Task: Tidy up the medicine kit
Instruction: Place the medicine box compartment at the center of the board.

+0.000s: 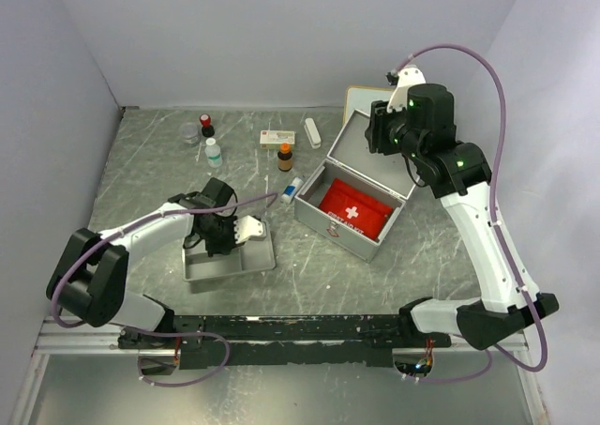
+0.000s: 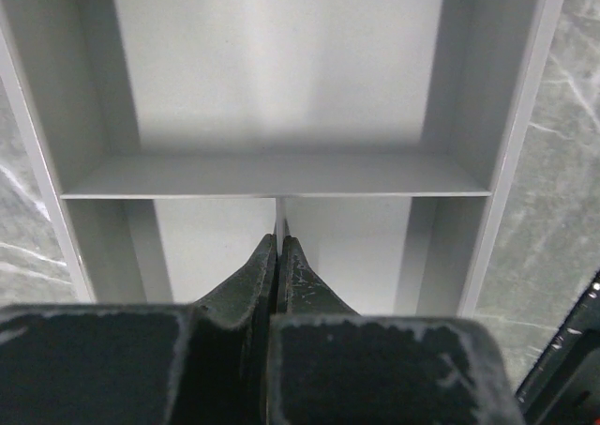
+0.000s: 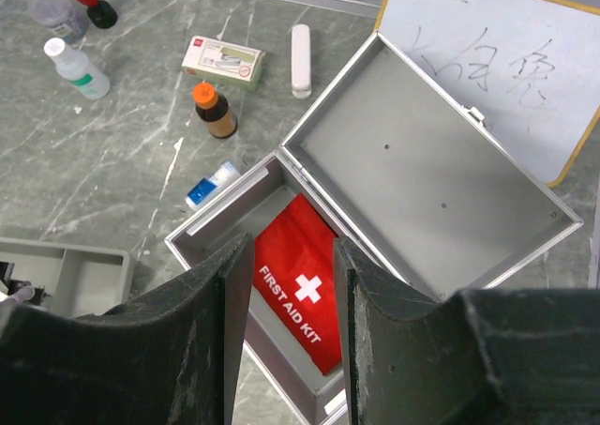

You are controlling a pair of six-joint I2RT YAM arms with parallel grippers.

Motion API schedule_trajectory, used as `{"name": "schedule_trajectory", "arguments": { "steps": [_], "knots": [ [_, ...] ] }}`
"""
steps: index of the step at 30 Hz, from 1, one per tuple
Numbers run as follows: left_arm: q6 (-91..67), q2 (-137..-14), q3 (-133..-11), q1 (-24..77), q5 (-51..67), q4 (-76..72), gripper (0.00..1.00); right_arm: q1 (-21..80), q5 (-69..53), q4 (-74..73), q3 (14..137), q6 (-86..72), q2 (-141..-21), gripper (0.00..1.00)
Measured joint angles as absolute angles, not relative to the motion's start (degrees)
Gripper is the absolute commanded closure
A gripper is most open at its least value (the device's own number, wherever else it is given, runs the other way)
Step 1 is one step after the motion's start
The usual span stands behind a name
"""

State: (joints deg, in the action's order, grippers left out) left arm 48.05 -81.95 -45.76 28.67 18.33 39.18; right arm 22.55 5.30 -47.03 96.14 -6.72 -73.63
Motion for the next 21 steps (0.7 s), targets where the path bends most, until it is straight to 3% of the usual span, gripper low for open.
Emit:
{"name": "schedule_trajectory", "arguments": {
  "steps": [10,16,21],
  "knots": [
    [51.55,-88.53,-49.21,28.71,16.49,34.5,0.92,22.55,5.45,-47.05,94.37,-6.72,-73.6,0.59],
    [52.23,-90.21,-51.22,28.71,16.23,33.8,0.61,22.55,5.89,-47.53,94.35,-6.46,-73.06,0.55],
    [51.48,-87.33,-52.07,28.71,16.12,34.39,0.51,22.55,5.98,-47.64,93.62,-6.37,-71.88,0.52]
  ]
}}
